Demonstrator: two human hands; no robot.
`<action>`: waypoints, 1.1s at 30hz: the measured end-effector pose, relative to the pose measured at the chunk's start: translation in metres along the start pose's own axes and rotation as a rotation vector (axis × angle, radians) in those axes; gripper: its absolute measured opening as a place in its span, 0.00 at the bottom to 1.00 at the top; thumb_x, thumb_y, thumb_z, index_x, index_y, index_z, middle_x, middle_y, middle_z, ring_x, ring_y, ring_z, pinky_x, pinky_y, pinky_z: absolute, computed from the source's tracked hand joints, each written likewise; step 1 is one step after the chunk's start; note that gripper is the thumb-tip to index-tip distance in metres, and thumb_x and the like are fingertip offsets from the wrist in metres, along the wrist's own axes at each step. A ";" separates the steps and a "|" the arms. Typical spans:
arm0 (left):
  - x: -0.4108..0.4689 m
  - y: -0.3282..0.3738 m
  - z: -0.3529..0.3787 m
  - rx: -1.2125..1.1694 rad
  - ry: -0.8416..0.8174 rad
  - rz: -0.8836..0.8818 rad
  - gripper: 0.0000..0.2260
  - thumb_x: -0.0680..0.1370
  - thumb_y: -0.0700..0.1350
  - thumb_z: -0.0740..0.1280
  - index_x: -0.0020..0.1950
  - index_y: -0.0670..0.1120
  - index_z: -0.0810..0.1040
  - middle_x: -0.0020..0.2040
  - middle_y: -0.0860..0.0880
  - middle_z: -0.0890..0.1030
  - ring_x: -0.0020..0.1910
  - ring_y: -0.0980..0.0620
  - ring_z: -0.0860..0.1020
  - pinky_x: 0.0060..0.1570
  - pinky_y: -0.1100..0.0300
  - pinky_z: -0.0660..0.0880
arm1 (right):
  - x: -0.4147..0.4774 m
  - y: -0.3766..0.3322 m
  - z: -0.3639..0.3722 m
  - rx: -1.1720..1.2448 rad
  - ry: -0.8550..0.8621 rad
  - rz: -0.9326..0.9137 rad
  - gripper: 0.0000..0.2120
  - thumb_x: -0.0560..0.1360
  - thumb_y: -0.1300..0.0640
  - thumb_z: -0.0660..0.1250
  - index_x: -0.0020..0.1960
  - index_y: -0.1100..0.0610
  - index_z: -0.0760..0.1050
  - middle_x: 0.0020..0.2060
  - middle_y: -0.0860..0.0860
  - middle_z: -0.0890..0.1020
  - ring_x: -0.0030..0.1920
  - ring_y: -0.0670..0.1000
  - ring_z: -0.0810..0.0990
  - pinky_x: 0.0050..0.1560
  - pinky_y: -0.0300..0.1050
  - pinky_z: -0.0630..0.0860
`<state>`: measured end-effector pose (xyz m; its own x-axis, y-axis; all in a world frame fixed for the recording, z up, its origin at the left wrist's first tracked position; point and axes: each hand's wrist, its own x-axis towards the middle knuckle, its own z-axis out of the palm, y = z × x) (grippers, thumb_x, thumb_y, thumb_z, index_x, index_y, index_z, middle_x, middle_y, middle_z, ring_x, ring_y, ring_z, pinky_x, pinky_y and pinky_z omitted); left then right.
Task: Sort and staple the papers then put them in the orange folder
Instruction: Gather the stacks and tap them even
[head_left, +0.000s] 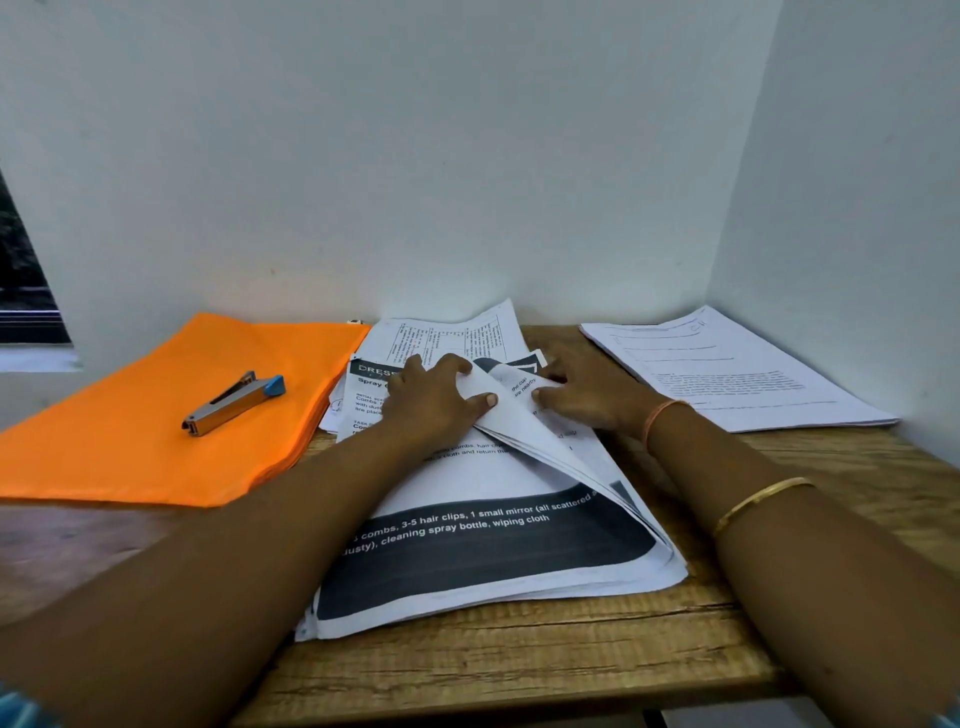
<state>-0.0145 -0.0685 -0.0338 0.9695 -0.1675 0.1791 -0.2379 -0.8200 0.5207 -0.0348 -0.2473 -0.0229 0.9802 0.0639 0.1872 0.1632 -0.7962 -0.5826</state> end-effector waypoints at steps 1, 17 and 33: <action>0.001 -0.001 0.001 -0.002 0.003 0.002 0.25 0.75 0.60 0.65 0.69 0.54 0.66 0.72 0.42 0.61 0.72 0.41 0.58 0.69 0.49 0.57 | -0.002 -0.003 -0.002 0.049 0.069 -0.024 0.30 0.72 0.57 0.66 0.73 0.51 0.62 0.62 0.47 0.75 0.60 0.48 0.76 0.61 0.42 0.72; -0.004 0.000 -0.009 0.183 0.211 0.371 0.14 0.76 0.51 0.65 0.61 0.60 0.76 0.78 0.51 0.49 0.75 0.45 0.46 0.72 0.47 0.51 | -0.003 -0.025 -0.006 0.741 0.061 -0.004 0.20 0.80 0.62 0.58 0.70 0.52 0.62 0.60 0.58 0.76 0.47 0.61 0.84 0.57 0.51 0.78; -0.009 0.007 -0.014 0.136 0.064 0.208 0.14 0.72 0.62 0.66 0.54 0.58 0.81 0.75 0.54 0.60 0.73 0.48 0.55 0.68 0.49 0.56 | 0.006 0.006 0.005 -0.030 -0.140 0.099 0.37 0.74 0.54 0.64 0.77 0.48 0.49 0.72 0.52 0.66 0.72 0.50 0.65 0.72 0.48 0.61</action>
<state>-0.0252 -0.0654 -0.0204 0.8936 -0.3094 0.3251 -0.4178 -0.8381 0.3508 -0.0277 -0.2489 -0.0288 0.9977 0.0657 0.0171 0.0638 -0.8201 -0.5686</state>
